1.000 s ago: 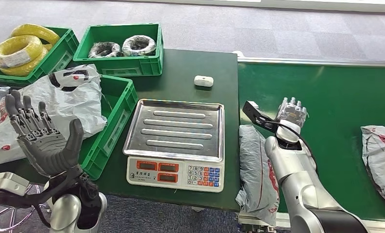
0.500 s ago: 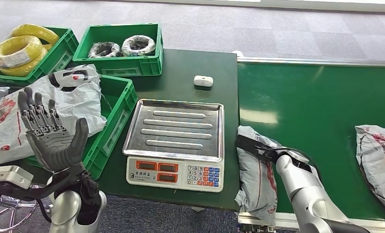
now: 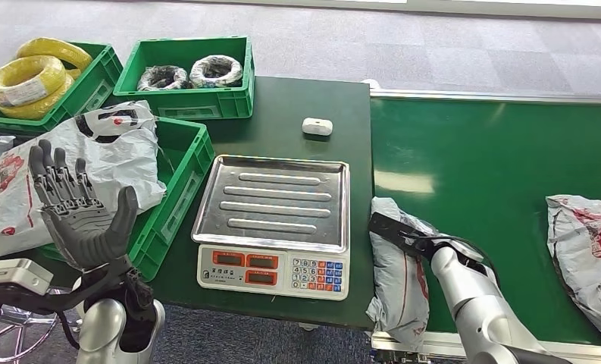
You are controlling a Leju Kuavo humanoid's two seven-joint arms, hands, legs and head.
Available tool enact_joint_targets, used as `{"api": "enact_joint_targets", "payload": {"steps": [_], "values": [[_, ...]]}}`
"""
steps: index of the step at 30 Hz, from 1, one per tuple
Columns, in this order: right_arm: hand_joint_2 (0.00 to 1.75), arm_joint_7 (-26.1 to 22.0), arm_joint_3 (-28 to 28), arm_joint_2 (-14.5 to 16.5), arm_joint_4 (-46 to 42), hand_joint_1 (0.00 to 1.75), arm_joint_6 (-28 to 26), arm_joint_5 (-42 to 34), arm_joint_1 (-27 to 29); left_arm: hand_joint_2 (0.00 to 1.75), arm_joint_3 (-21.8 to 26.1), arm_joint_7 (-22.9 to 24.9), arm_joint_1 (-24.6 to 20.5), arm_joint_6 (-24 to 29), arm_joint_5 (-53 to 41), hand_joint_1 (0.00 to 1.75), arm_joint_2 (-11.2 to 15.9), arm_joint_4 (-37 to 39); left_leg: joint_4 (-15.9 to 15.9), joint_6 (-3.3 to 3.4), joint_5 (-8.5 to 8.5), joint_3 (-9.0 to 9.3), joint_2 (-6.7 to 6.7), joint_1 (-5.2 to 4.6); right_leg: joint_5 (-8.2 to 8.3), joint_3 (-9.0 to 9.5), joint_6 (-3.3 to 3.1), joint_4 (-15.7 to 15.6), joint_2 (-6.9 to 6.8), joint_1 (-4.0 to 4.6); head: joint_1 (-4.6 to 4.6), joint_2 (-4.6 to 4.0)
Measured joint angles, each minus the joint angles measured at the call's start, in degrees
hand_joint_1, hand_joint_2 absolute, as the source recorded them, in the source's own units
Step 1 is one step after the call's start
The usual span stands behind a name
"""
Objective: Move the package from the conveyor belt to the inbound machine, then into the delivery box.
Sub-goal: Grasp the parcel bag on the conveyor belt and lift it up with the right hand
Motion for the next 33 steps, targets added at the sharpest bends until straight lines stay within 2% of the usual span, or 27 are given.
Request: {"api": "enact_joint_targets", "payload": {"steps": [1,5,9,17,25,28,32,33], "values": [[0.0,-0.3,0.0,0.0,0.0,1.66,-0.2,-0.2,0.1,1.75,0.0,0.0,0.1,0.1,0.0,0.0,0.0,0.0,0.0,0.0,0.0,0.0,0.0,0.0,0.0,0.0,0.0,0.0,0.0,0.0,0.01,0.0],[0.0,-1.4,-0.2,0.1,0.0,1.66,-0.7,-1.0,0.3,1.75,0.0,0.0,0.5,0.4,-0.2,0.0,0.0,0.0,0.0,0.0,0.0,0.0,0.01,0.0,0.0,0.01,0.0,0.0,0.0,0.0,0.0,0.0],[0.0,-1.7,-0.3,0.0,-0.1,1.75,-0.7,-1.2,0.2,1.75,0.1,0.0,0.8,0.4,-0.2,0.0,0.0,0.0,0.0,0.0,0.0,0.01,0.01,0.0,0.0,0.01,0.0,0.0,0.0,0.0,0.0,0.0],[0.0,-2.6,-0.3,0.2,-0.2,1.75,-1.1,-2.5,0.2,1.75,0.1,0.0,1.2,0.6,-0.2,0.0,0.0,-0.1,0.0,0.0,0.0,0.01,0.01,0.01,0.0,0.0,0.0,0.0,0.0,0.01,0.0,0.0],[0.0,-2.9,-0.2,0.5,-0.6,1.75,-3.5,-4.9,0.9,1.75,0.0,0.0,2.0,1.2,-0.2,0.0,0.0,-0.3,0.0,0.0,0.0,-0.04,-0.01,0.01,-0.01,-0.03,0.0,0.0,0.0,0.01,0.01,0.0],[0.0,-3.2,-0.2,0.6,-1.5,1.75,-6.1,-6.9,1.8,1.75,0.0,0.0,2.5,1.8,-0.5,0.0,0.0,-0.9,0.0,0.0,0.0,-0.09,-0.01,0.01,-0.01,-0.06,0.0,0.0,0.0,0.01,0.01,0.0],[1.75,-3.4,-0.5,1.7,-5.3,1.75,-15.1,-13.0,4.7,1.75,0.1,0.0,4.4,3.3,-1.2,0.0,0.0,-2.9,0.0,0.0,0.01,-0.28,-0.03,0.01,0.0,-0.18,0.0,0.0,-0.01,0.01,0.0,0.0],[1.75,-3.4,-0.8,2.3,-7.7,1.75,-18.6,-15.6,6.0,1.75,0.1,0.0,5.1,3.6,-1.4,0.0,0.0,-3.6,0.0,0.02,0.03,-0.37,-0.07,0.0,0.0,-0.24,0.0,0.0,-0.03,0.0,-0.01,0.0]]}}
